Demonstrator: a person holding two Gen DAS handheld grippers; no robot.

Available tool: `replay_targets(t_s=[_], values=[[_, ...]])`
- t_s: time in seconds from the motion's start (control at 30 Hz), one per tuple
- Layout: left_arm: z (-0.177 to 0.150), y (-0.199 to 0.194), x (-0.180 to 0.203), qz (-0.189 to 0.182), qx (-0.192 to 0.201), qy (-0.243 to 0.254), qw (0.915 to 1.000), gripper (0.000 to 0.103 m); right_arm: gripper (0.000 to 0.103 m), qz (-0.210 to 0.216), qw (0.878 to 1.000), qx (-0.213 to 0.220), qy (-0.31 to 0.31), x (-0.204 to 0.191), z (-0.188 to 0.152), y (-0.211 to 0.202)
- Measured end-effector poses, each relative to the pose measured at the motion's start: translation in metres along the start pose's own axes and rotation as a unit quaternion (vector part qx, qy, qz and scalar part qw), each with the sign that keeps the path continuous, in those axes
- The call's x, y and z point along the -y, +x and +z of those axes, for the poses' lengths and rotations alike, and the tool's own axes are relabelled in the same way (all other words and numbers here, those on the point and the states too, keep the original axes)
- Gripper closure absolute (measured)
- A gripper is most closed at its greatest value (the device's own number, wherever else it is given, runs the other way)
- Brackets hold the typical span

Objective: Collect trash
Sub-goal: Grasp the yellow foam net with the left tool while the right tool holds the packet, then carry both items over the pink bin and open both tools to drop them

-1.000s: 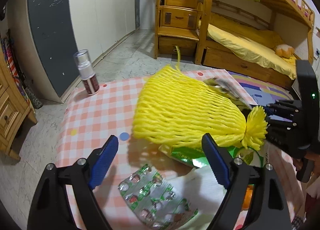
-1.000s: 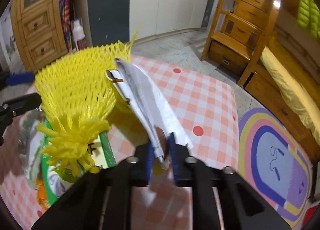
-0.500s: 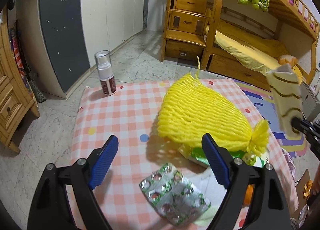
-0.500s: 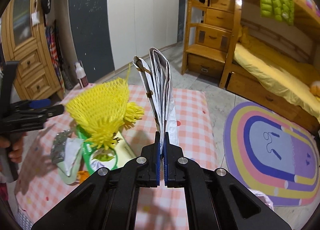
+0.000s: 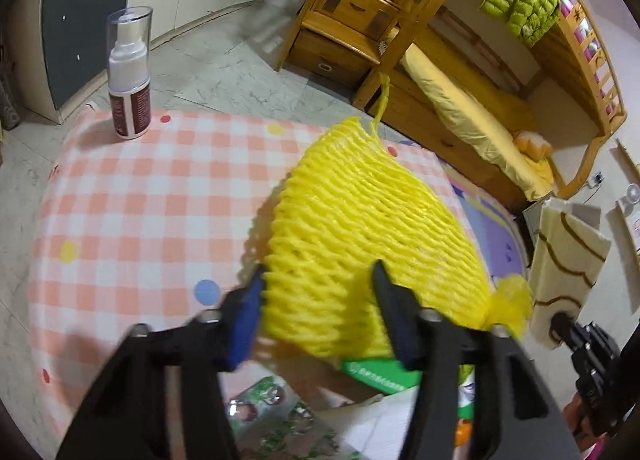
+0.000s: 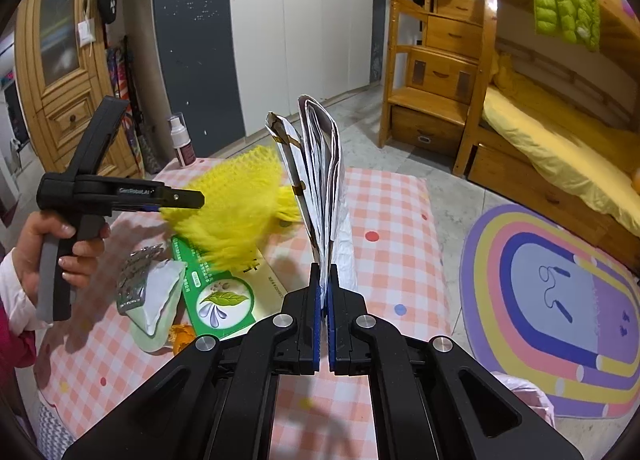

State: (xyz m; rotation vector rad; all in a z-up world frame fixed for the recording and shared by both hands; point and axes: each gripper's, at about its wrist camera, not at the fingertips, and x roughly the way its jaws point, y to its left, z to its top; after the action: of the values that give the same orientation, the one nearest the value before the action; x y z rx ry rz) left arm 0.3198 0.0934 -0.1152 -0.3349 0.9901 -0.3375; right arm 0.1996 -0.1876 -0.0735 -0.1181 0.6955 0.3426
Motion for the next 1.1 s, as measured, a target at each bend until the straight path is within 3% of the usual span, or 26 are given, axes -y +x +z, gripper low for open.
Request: replay_targets(t_s=[0.07,0.13,0.3,0.4,0.57,0.63,0.73,1.0,1.1], values=[[-0.001,-0.008,0.009,-0.003,0.011,0.01,0.9999,0.086,0.101,-0.001,1.0,0.004,-0.001,0.0,0.001,-0.006],[-0.002,-0.024,0.026,-0.005,0.036,0.03,0.9989,0.092,0.101,-0.006,1.0,0.012,0.0,0.001,0.001,-0.014],[-0.011,-0.078,0.097,-0.003,0.115,0.103,0.988,0.094,0.101,-0.025,0.998,0.055,0.019,0.009,-0.001,-0.058],[-0.034,-0.116,0.149,0.007,0.166,0.164,0.9724,0.094,0.101,-0.036,0.996,0.071,0.04,0.017,-0.009,-0.089],[-0.077,-0.148,0.206,0.032,0.208,0.239,0.9479,0.094,0.101,-0.048,0.993,0.079,0.077,0.029,-0.036,-0.134],[-0.099,-0.149,0.226,0.051,0.211,0.262,0.9402,0.094,0.101,-0.05,0.992,0.078,0.092,0.033,-0.049,-0.147],[-0.129,-0.147,0.245,0.059,0.199,0.286,0.9353,0.094,0.101,-0.064,0.99,0.067,0.107,0.035,-0.073,-0.16],[-0.182,-0.127,0.275,0.042,0.17,0.311,0.9342,0.094,0.101,-0.098,0.982,0.039,0.157,0.051,-0.13,-0.186],[-0.201,-0.12,0.295,0.038,0.17,0.331,0.9274,0.094,0.101,-0.115,0.976,0.034,0.182,0.063,-0.15,-0.198]])
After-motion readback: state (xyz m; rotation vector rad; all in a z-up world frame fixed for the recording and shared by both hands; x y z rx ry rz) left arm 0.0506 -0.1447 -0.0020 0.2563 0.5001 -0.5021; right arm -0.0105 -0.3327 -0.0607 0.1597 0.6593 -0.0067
